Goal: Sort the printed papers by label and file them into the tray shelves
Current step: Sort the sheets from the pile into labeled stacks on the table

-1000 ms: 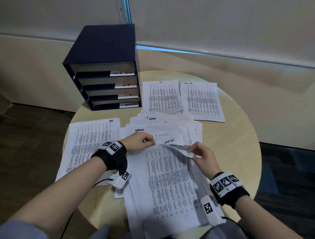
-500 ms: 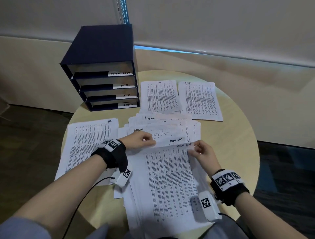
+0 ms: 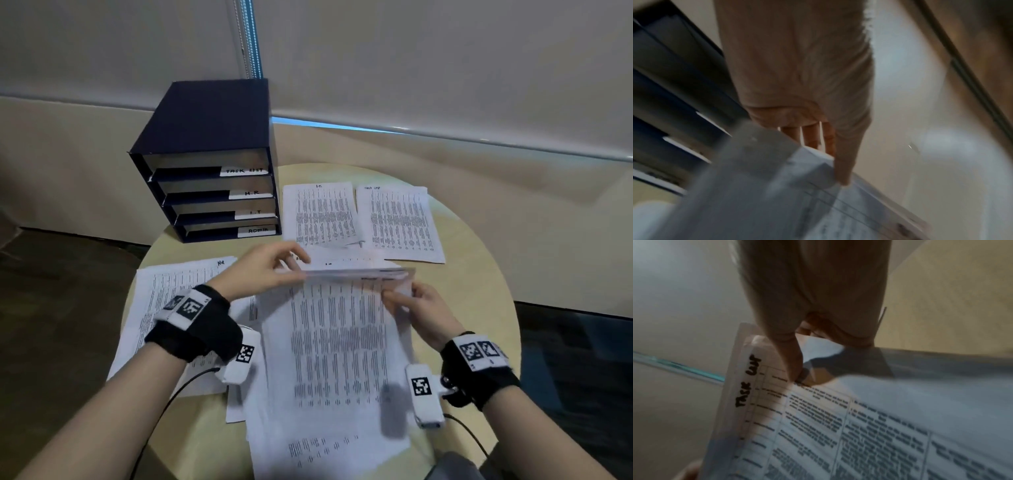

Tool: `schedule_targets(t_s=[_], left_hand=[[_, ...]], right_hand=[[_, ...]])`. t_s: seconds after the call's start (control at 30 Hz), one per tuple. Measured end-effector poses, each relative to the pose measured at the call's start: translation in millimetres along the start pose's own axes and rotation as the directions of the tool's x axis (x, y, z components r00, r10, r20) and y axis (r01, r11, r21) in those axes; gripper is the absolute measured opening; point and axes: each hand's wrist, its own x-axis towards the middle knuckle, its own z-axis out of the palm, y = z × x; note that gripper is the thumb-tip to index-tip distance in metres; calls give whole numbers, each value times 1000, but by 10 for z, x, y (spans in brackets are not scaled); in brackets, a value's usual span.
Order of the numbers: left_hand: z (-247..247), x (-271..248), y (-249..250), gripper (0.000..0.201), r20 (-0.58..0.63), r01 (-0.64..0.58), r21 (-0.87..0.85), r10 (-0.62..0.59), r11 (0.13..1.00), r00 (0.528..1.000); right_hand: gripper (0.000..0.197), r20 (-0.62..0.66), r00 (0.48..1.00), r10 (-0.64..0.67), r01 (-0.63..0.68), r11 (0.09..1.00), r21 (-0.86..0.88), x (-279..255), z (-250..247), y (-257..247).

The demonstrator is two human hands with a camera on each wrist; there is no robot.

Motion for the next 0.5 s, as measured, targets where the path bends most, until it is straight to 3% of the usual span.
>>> schedule_targets(t_s=[0.1,0.17,0.23,0.3,0.37,0.43,0.5], left_hand=[[-157,-88,-47,38,-157,39,-338,-98,940,983],[-99,-94,-103,46,-170,27,-536,-139,844,976],[52,-61,-74,40,-284,1,-559,-193,829,939],[194,-16,32,32,-502,-60,-491,-226,869,835],[312,-11,136,35,-636,-125,-447,-216,886,741],[436,-55,173,31,-677,-185,-426,-177,885,715],[558,-119,199,18,-709,-212,-364,-122,907,695]], right_hand=[[63,-49,993,-103,111,974,199,-5,-38,-250],[46,-86,980,-178,196,937,290,-25,29,-401],[16,-129,963,-237,265,918,294,-65,157,-520],[19,-122,954,-272,296,914,276,-131,312,-589],[19,-97,943,-318,333,909,252,-213,446,-618],[35,-72,939,-335,343,914,219,-273,540,-577],[34,-113,929,-354,368,918,146,-320,613,-505]])
